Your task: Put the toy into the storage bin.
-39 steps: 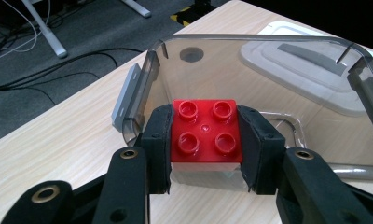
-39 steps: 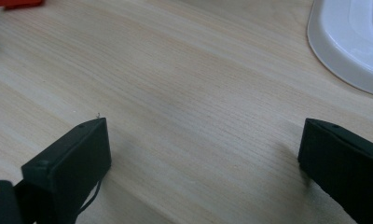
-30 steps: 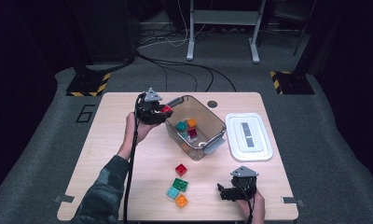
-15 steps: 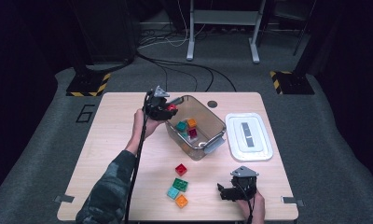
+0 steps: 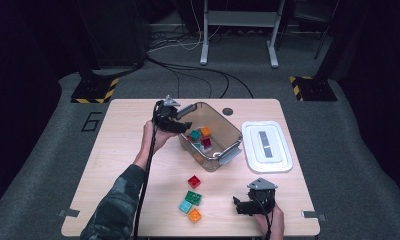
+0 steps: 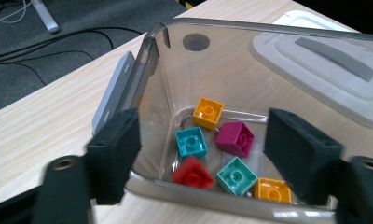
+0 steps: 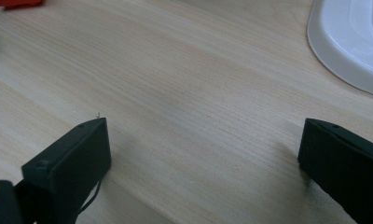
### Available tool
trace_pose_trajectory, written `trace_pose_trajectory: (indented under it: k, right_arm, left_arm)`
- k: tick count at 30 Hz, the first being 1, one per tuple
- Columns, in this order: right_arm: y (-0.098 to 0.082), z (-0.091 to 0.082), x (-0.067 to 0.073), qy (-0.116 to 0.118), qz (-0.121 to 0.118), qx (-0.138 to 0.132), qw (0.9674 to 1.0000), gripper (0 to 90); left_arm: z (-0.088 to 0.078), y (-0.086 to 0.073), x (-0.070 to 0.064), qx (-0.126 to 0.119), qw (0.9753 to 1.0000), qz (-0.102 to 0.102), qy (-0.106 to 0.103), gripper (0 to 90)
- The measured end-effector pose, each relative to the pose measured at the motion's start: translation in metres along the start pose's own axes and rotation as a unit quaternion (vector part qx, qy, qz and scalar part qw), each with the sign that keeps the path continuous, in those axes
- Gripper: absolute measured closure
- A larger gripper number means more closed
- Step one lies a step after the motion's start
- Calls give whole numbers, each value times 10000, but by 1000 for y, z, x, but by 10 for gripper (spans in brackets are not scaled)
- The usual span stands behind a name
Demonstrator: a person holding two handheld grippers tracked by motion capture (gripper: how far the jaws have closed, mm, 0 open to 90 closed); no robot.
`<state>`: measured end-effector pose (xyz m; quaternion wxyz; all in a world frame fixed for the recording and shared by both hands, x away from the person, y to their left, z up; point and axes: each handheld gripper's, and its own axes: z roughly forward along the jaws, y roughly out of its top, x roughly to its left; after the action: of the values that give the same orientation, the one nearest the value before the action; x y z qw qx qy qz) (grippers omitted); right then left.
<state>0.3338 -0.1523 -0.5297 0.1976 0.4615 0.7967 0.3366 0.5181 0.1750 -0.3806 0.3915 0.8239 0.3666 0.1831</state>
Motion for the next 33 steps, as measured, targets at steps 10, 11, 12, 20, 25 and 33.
trace_pose_trajectory:
  k: [10, 11, 12, 20, 25, 33]
  right_arm:
    - [0, 0, 0, -1, 0, 0, 10000, 14]
    - [0, 0, 0, 0, 0, 1, 10000, 14]
    - [0, 0, 0, 0, 0, 0, 10000, 14]
    - [0, 0, 0, 0, -3, 2, 10000, 14]
    - [0, 0, 0, 0, 22, -6, 10000, 14]
    - [0, 0, 0, 0, -1, 1, 10000, 14]
  left_arm:
    - [-33, -17, -15, -140, 9997, 177, -21, 146]
    - [-37, -19, -17, -149, 9997, 199, -4, 142]
    - [-40, -21, -18, -177, 9997, 192, -14, 139]
    - [-62, -44, -31, -220, 9993, 285, 47, 113]
    - [-72, -60, -38, -280, 9992, 297, 58, 107]
    - [-76, -88, -52, -217, 9993, 303, 50, 94]
